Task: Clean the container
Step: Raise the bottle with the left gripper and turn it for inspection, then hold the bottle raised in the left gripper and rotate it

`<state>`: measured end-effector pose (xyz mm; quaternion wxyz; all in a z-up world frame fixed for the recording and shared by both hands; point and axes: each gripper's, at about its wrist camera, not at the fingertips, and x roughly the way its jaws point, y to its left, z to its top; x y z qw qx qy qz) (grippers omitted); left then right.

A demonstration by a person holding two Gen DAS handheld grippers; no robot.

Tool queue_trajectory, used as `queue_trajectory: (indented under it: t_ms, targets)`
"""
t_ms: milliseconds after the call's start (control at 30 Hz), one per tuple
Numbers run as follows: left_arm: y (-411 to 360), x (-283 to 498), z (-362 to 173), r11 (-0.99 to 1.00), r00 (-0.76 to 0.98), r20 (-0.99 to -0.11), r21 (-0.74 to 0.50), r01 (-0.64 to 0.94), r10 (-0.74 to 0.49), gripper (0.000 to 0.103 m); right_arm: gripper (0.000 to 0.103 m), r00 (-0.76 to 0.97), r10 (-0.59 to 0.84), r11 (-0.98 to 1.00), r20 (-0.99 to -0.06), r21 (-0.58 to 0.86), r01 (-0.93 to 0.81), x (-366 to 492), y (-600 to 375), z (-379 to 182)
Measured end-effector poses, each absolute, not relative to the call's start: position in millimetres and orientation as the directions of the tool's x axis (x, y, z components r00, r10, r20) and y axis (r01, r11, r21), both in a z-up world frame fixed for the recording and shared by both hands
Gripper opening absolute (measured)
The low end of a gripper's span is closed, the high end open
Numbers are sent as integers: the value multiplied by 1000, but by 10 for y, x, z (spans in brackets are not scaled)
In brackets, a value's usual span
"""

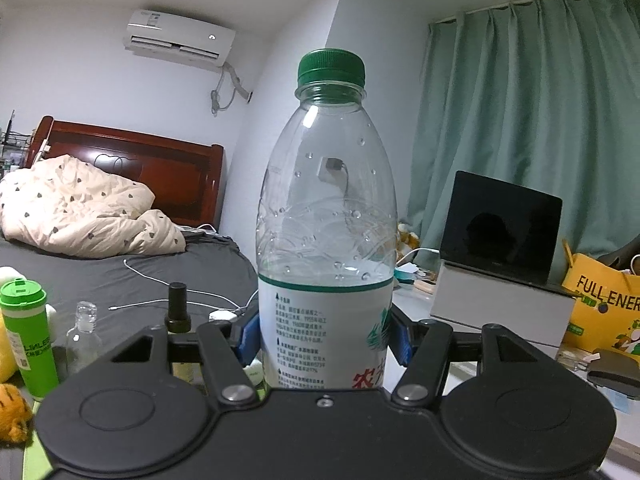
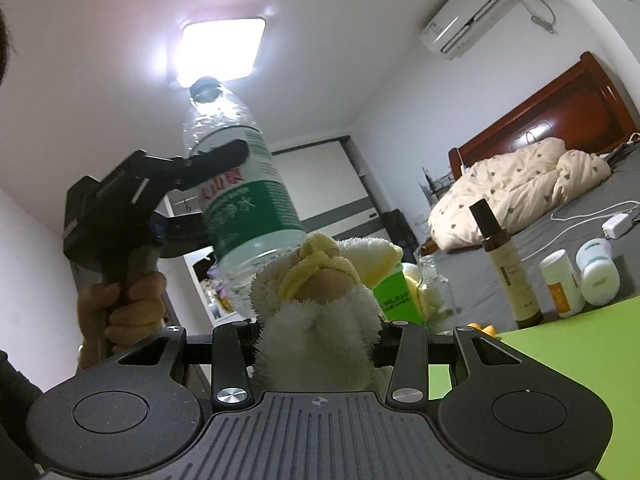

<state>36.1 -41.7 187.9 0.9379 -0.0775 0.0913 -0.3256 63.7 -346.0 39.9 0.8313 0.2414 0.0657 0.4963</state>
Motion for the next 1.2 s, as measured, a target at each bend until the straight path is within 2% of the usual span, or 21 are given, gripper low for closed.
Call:
queue_trajectory:
  t_ms: [433, 900, 1200]
  targets:
    - [-457, 359, 1873, 761, 761, -100, -216, 612, -641, 60, 42, 464, 877, 362, 121, 467, -806, 731, -3293, 369]
    - [-430, 397, 1869, 776, 777, -100, -216, 593, -622, 60, 42, 379, 912, 268, 157, 472, -840, 521, -3264, 326]
    - [-400, 387, 1855, 773, 774, -108, -227, 592, -625, 60, 42, 429, 882, 294, 194, 486, -823, 365, -3530, 377]
